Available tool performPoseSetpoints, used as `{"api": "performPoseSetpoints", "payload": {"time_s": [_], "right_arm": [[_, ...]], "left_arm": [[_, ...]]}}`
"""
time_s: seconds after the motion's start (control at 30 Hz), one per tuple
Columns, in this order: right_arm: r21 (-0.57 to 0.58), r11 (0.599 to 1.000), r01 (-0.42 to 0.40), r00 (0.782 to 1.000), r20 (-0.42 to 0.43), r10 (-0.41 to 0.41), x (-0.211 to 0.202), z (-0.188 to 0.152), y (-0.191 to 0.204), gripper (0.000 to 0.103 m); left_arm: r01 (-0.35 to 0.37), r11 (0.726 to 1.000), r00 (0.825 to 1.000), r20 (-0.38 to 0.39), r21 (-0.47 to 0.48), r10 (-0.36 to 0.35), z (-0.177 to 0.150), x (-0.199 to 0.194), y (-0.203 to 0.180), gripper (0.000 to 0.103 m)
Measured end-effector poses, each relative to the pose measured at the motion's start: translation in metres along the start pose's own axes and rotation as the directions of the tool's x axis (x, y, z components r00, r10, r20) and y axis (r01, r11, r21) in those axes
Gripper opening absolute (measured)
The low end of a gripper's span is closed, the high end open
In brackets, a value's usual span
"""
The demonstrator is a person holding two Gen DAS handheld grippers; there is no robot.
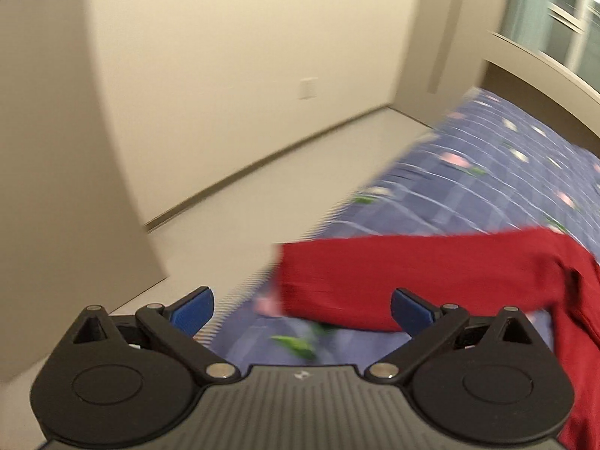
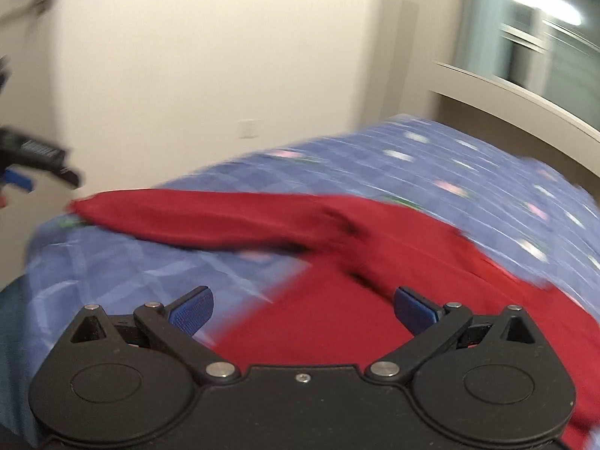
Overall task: Fold small clothes
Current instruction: 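Move the right tool to the cuff of the other sleeve and grasp it, then lift the cuff with the right gripper and lay it across the sweater body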
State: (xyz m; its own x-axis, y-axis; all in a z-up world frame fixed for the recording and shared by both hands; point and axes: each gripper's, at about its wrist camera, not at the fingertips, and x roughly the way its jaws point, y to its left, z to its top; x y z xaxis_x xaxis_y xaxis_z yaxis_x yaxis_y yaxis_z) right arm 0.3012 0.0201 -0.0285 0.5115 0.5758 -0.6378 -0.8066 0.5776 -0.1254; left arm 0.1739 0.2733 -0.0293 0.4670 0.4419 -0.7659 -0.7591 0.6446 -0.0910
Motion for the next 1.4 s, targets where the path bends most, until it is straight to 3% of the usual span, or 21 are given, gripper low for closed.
{"api": "performPoseSetpoints", "payload": {"time_s": [0.13,0.33,0.5,0.63,0.67,0.7,0.77,0.97,1.17,1.27,1.4], "right_arm": [[-0.168,0.978,-0.121,0.993,-0.005,0.122,0.043,0.033,0.062,0.097],[-0.345,0.904,-0.251,0.967,-0.046,0.251,0.098,0.067,0.14,0.091],[-0.461,0.853,-0.246,0.968,-0.075,0.238,0.129,0.07,0.189,0.081],[-0.489,0.837,-0.245,0.968,-0.071,0.242,0.136,0.074,0.199,0.072],[-0.49,0.833,-0.258,0.964,-0.08,0.252,0.138,0.077,0.201,0.057],[-0.491,0.829,-0.268,0.962,-0.09,0.257,0.139,0.08,0.202,0.032],[-0.484,0.833,-0.269,0.962,-0.092,0.257,0.14,0.088,0.199,0.013],[-0.311,0.906,-0.288,0.956,-0.038,0.291,0.137,0.15,0.152,0.011],[0.013,0.969,-0.247,0.955,0.173,0.241,0.097,0.244,0.034,0.011],[0.232,0.947,-0.224,0.938,0.316,0.144,0.057,0.266,-0.04,0.012],[0.454,0.884,-0.109,0.898,0.426,-0.108,-0.006,0.242,-0.13,0.012]], "left_arm": [[-0.028,0.996,1.0,0.005,-0.086,0.028,0.004,0.003,0.04,0.102],[-0.042,0.983,0.999,0.008,-0.18,0.044,0.008,0.005,0.084,0.102],[-0.069,0.968,0.997,0.002,-0.241,0.071,0.006,0.007,0.117,0.102],[-0.09,0.957,0.996,-0.014,-0.276,0.09,0.001,0.01,0.137,0.102],[-0.095,0.954,0.995,-0.02,-0.285,0.093,0.0,0.011,0.14,0.102],[-0.098,0.951,0.995,-0.027,-0.294,0.095,-0.001,0.013,0.143,0.102],[-0.097,0.946,0.995,-0.034,-0.31,0.09,-0.003,0.015,0.147,0.102],[-0.073,0.943,0.997,-0.017,-0.326,0.072,-0.003,0.014,0.144,0.102],[-0.055,0.952,0.998,-0.016,-0.301,0.053,-0.004,0.015,0.128,0.102],[-0.042,0.958,0.999,-0.022,-0.284,0.037,-0.004,0.016,0.116,0.102],[-0.022,0.969,0.999,-0.028,-0.245,0.015,-0.003,0.017,0.096,0.102]]}}
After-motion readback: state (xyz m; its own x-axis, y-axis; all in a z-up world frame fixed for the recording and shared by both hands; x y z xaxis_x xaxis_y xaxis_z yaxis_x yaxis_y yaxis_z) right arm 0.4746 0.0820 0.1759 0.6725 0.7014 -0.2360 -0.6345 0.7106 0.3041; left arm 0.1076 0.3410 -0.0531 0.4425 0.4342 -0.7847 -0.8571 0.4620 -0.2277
